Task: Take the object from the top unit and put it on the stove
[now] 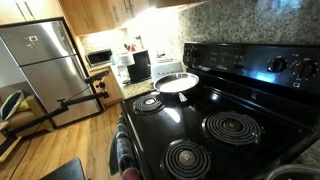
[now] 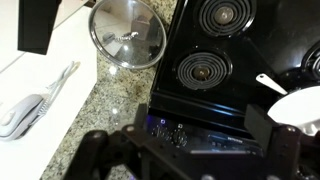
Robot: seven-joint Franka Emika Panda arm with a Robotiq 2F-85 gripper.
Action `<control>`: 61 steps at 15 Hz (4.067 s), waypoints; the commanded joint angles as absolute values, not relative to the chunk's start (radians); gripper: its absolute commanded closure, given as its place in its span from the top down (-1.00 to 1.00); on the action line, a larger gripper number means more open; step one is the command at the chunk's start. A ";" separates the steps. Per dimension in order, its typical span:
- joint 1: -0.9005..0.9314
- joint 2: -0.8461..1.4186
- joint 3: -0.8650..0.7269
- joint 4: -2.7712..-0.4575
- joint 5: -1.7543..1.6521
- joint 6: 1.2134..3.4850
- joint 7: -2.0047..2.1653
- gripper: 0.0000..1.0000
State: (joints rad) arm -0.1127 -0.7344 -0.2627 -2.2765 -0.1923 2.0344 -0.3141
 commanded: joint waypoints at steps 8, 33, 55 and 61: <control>-0.241 -0.857 -0.183 -2.433 -0.179 2.535 0.003 1.00; -0.058 -0.645 -0.449 -2.268 -0.122 2.865 -0.343 1.00; -0.056 -0.439 -0.495 -2.101 -0.044 2.851 -0.367 1.00; 0.042 -0.345 -0.574 -2.030 0.015 2.887 -0.407 1.00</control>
